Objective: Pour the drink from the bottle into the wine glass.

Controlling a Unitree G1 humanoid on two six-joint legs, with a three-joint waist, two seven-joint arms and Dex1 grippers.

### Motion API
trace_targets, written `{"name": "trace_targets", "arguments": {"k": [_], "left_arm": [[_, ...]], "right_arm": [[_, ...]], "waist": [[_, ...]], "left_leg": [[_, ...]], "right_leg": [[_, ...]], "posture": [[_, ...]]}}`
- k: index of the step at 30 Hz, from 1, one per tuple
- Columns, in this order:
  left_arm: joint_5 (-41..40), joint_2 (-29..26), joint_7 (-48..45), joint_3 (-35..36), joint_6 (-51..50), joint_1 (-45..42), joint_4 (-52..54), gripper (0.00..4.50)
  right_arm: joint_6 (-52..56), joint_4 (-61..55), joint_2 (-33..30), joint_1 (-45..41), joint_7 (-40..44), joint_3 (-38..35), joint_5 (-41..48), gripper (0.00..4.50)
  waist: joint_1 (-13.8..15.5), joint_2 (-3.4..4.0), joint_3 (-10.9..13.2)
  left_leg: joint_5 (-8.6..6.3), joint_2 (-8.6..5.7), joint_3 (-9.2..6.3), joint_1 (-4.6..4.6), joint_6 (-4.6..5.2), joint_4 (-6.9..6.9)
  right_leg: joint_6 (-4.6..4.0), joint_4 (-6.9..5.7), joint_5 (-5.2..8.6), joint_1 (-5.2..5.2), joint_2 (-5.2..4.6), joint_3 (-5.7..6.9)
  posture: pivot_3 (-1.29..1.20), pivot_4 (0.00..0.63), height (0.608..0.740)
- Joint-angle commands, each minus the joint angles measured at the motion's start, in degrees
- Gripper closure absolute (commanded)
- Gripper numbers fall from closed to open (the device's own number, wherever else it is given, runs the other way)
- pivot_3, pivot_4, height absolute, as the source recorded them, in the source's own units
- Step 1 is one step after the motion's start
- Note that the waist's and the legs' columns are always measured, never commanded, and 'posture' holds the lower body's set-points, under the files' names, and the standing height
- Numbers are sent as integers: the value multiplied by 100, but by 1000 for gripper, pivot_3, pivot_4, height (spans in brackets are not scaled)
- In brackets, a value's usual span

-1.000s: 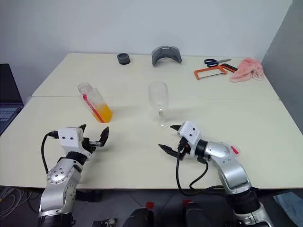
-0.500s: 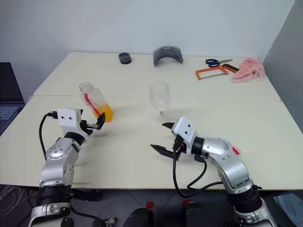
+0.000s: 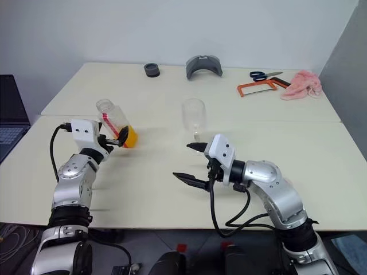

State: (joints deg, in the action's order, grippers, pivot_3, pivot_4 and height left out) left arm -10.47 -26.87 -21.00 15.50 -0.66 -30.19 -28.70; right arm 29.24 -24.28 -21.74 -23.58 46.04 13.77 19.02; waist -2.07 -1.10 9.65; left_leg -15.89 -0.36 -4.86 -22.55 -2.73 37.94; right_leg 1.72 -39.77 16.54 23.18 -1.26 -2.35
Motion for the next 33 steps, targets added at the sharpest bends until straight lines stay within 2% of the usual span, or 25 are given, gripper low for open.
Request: {"name": "trace_targets", "arguments": {"k": [1, 2, 5, 11, 13, 16, 21, 26, 33], "left_arm": [[25, -144, -159, -29, 238, -282, -191, 0], [30, -153, -196, -37, 271, -335, -263, 0], [6, -161, -301, -36, 337, -464, -442, 613], [27, -134, -612, -144, 612, -556, -510, 2395], [24, -101, -720, -228, 655, -487, -329, 2718], [57, -55, -821, -393, 631, -426, 17, 2731], [593, -107, -901, -1044, 714, -826, 630, 2731], [1217, -276, -909, -1504, 1276, -1500, 306, 2731], [1970, -389, -727, -1984, 2469, -2417, -779, 2731]], "right_arm": [[-190, -135, -86, -87, 74, 34, -17, 42], [-200, -130, -110, -87, 81, 41, -25, 42], [-235, -117, -153, -95, 75, 58, -45, 0], [-348, -162, -241, -65, 2, 50, -170, 0], [-342, -244, -325, -17, -22, -54, -175, 0], [-186, -393, -405, 30, -114, -328, -10, 0], [192, -392, -428, -139, -452, -1182, 508, 0], [-85, 41, -378, -418, -671, -1375, 377, 0], [-431, 572, -500, -616, -554, -1417, 324, 0]], "waist": [[1, -1, 0], [3, -1, 1], [3, -1, 1], [3, -2, 1], [5, -3, 2], [9, -5, 3], [38, -8, 5], [25, -9, 6], [13, -8, 6]], "left_leg": [[0, 0, 0, 0, 0, 0], [0, 0, -1, -1, 0, 0], [0, 0, -1, -2, 0, 1], [0, 0, -1, -2, 0, 1], [0, 0, -2, -4, -1, 1], [1, 1, -5, -6, -1, 1], [1, 3, -16, -22, -2, 9], [1, -10, -7, -20, -1, 6], [0, -9, 18, -20, 0, 2]], "right_leg": [[0, 0, 0, 0, 0, 0], [0, 0, 0, 0, 0, 1], [0, 0, 0, 1, 0, 1], [0, 0, 0, 1, 1, 1], [0, 0, 0, 2, 0, 1], [0, 0, 0, 2, -1, 2], [0, 2, -1, 7, -6, 7], [1, 7, -1, 7, 5, 7], [0, 8, -1, 10, 8, 2]], "posture": [[0, 150, 740], [0, 150, 740], [0, 150, 740], [0, 150, 740], [0, 150, 740], [0, 150, 740], [0, 150, 740], [0, 150, 740], [0, 150, 740]]}}
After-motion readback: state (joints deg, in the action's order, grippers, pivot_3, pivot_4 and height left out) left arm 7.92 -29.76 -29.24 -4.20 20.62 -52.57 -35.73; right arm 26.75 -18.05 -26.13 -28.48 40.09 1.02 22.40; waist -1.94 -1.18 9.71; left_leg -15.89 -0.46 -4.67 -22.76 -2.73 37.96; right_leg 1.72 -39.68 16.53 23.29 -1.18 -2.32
